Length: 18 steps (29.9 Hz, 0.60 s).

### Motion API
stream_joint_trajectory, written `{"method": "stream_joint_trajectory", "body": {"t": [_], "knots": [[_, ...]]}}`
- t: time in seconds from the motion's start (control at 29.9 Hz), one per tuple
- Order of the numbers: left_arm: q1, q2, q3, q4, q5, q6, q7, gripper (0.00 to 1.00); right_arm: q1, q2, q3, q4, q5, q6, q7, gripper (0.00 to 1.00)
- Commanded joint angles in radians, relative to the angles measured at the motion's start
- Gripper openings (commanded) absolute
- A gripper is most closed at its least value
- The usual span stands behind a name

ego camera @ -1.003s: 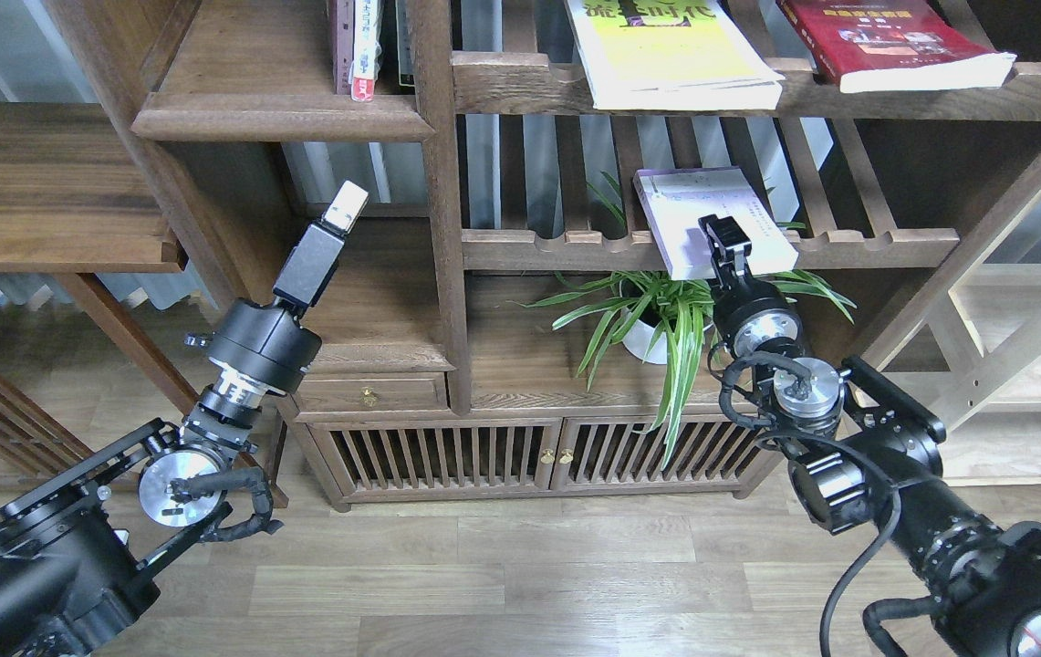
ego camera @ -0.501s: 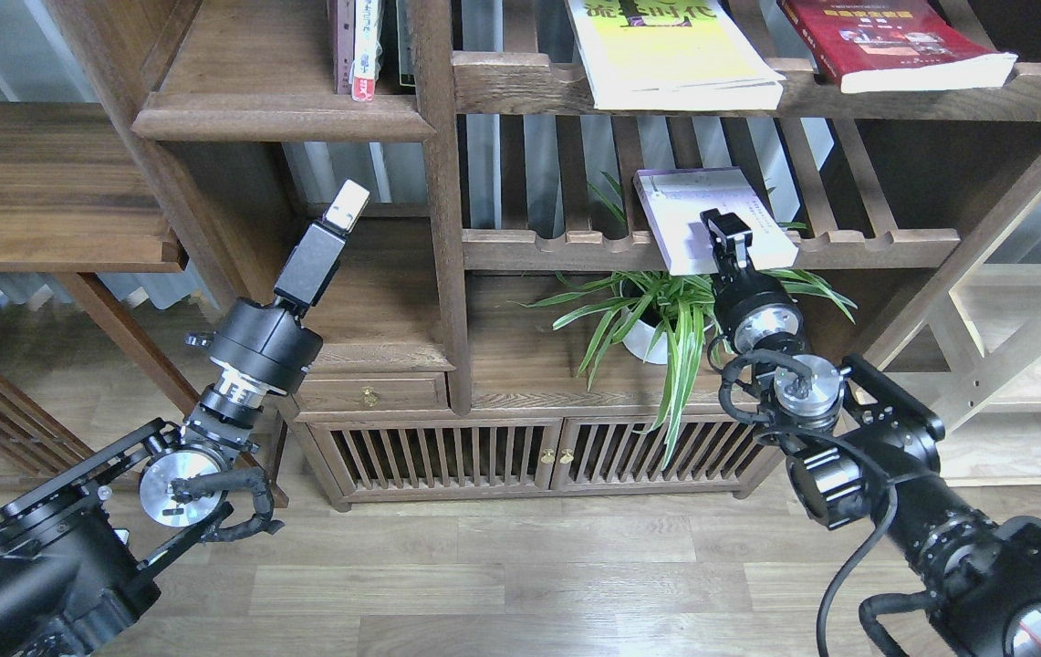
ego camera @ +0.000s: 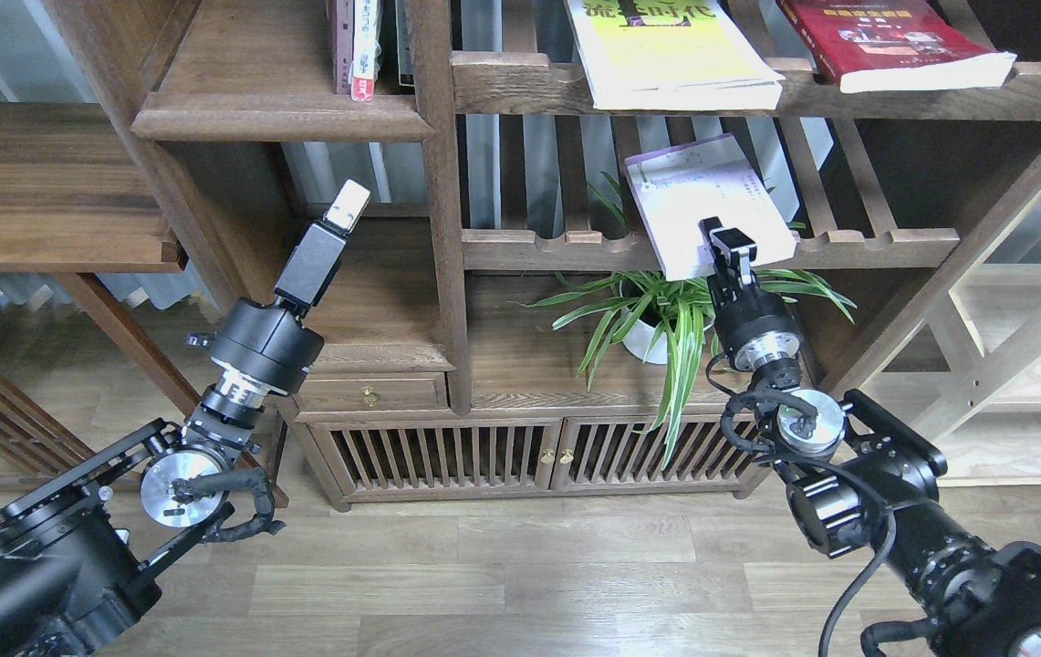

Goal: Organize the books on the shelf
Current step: 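Pull the white book off the shelf toward the left gripper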

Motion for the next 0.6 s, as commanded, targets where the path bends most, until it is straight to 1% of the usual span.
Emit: {"method": "stream_joint_trajectory", "body": {"t": [0.0, 0.07, 0.17, 0.47, 0.57], "knots": [[-0.002, 0.000, 0.001, -0.002, 0.000, 0.000, 0.000, 0.99, -0.040, -0.005, -0.013, 0.020, -0.001, 0.084, -0.006, 0.04], [0.000, 0.000, 0.001, 0.000, 0.000, 0.000, 0.000, 0.99, -0.065, -0.009, -0.016, 0.037, -0.001, 0.084, -0.007, 0.04], [-0.002, -0.002, 0.001, 0.000, 0.001, 0.000, 0.000, 0.99, -0.099, -0.010, -0.016, 0.065, -0.001, 0.084, -0.026, 0.04], [0.005, -0.005, 0.015, -0.009, 0.001, 0.000, 0.000, 0.99, -0.192, -0.016, -0.019, 0.177, -0.001, 0.084, -0.029, 0.04], [0.023, -0.003, 0.023, -0.037, 0.009, 0.000, 0.054, 0.99, -0.215, -0.025, -0.022, 0.221, -0.014, 0.084, -0.030, 0.04]]}}
